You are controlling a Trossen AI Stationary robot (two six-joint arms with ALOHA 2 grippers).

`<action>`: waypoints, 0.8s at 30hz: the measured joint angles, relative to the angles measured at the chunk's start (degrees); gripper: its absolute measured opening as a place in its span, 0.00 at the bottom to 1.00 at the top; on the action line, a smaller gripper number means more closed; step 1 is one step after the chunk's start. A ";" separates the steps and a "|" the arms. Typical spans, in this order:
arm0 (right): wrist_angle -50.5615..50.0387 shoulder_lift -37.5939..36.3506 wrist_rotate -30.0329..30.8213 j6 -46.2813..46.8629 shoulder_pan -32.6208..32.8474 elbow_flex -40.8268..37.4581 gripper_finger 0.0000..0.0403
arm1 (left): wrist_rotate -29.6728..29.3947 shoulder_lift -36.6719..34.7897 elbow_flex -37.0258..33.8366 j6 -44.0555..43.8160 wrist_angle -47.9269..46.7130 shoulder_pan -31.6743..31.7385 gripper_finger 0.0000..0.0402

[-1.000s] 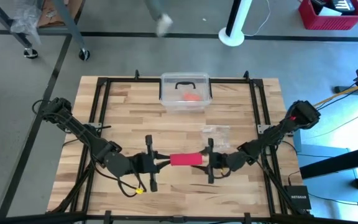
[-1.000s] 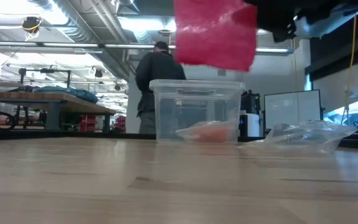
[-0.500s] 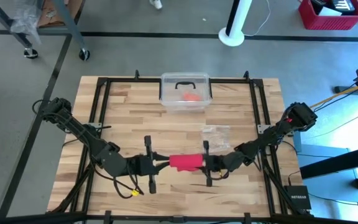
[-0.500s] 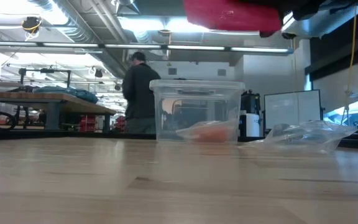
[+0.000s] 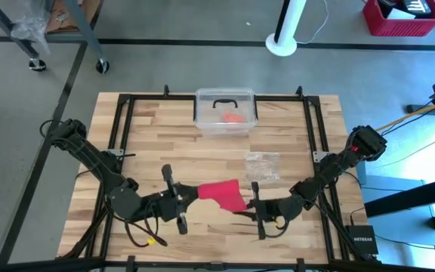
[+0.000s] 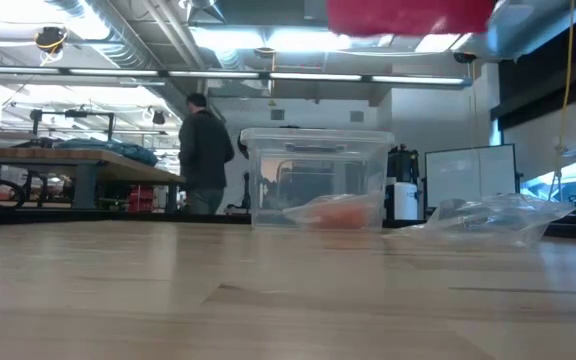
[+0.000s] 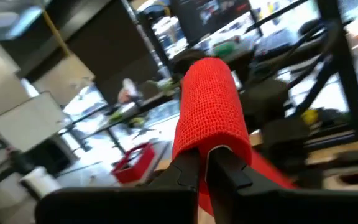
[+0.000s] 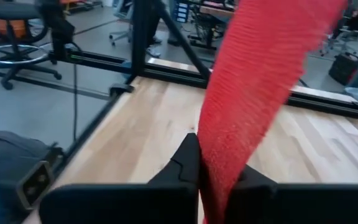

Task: Roll bandage
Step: Roll the red bandage

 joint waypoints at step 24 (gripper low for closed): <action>-23.86 5.49 9.27 -26.95 9.54 37.72 0.01 | -7.73 0.13 -0.02 -3.00 -19.52 3.67 0.01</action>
